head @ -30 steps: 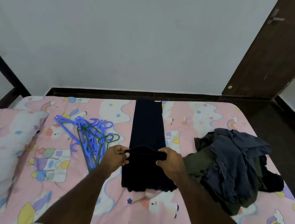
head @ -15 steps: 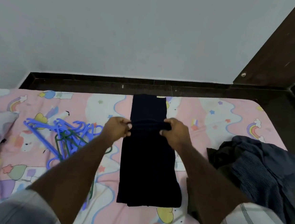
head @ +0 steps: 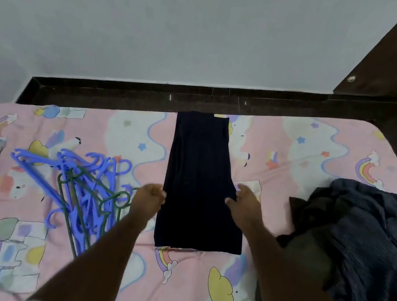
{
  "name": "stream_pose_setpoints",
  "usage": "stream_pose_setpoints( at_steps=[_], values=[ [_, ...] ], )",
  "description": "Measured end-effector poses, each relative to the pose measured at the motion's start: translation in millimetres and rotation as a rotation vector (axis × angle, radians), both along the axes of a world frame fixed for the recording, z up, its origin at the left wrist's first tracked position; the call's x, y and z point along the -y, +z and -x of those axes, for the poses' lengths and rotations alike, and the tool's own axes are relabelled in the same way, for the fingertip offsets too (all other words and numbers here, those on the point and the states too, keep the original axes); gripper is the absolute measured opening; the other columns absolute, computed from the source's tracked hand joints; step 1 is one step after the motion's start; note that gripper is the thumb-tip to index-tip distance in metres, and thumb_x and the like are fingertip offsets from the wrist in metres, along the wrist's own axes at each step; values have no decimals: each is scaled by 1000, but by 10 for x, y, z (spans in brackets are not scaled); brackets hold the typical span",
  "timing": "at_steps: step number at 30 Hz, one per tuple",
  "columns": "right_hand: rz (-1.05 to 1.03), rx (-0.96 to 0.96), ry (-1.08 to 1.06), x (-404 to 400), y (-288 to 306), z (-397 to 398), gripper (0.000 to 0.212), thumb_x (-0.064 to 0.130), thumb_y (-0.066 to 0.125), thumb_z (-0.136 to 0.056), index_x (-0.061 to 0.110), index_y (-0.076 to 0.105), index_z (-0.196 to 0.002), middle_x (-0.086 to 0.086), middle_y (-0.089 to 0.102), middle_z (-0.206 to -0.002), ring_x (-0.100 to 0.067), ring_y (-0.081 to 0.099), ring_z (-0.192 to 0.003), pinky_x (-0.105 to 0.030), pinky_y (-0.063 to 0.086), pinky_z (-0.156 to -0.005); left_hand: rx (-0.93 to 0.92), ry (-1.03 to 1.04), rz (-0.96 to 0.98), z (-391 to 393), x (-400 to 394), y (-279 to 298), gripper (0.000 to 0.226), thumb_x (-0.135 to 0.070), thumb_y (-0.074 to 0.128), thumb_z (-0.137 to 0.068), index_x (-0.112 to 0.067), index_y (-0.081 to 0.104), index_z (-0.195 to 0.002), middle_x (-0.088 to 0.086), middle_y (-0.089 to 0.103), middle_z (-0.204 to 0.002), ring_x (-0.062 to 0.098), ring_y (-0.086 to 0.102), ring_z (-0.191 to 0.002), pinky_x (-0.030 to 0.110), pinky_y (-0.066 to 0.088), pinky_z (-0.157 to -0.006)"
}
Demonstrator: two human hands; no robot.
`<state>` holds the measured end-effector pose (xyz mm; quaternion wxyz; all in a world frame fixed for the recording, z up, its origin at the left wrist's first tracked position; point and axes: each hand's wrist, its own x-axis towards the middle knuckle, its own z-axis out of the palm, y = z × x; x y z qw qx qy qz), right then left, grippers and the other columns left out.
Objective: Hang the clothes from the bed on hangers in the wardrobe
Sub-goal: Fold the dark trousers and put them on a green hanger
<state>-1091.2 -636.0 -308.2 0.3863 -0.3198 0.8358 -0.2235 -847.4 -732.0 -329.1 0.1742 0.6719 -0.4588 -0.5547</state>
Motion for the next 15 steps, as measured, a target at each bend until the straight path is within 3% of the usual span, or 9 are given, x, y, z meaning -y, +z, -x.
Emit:
stream_pose_setpoints(
  at_steps=[4, 6, 10, 15],
  values=[
    [-89, 38, -131, -473, -394, -74, 50, 22, 66, -94, 8, 51, -139, -5, 62, -136, -27, 59, -122, -30, 43, -99, 30, 85, -156, -180, -593, -409, 22, -8, 69, -86, -11, 70, -107, 7, 70, -78, 22, 62, -70, 31, 50, -68],
    [-94, 30, -196, -631, -489, -77, 47, 19, 66, -94, 5, 52, -137, -6, 63, -132, -28, 59, -121, -26, 41, -93, 82, 119, -158, -224, -770, -506, 24, -19, 72, -75, -18, 73, -99, 6, 73, -82, 24, 67, -76, 38, 56, -77],
    [-95, 108, -299, -834, -673, -75, 58, 17, 71, -91, 3, 48, -142, -13, 57, -141, -30, 54, -129, -30, 42, -101, 148, 85, -179, -253, -1003, -592, 13, -21, 71, -80, -34, 71, -78, 1, 75, -91, 28, 69, -91, 45, 55, -90],
    [-24, 71, -348, -951, -750, -214, 46, 11, 66, -94, 2, 52, -138, -13, 60, -137, -30, 57, -126, -26, 40, -95, 81, 122, -198, -192, -1083, -676, 15, -17, 73, -86, -22, 72, -100, 6, 73, -101, 24, 69, -94, 40, 56, -91]
  ],
)
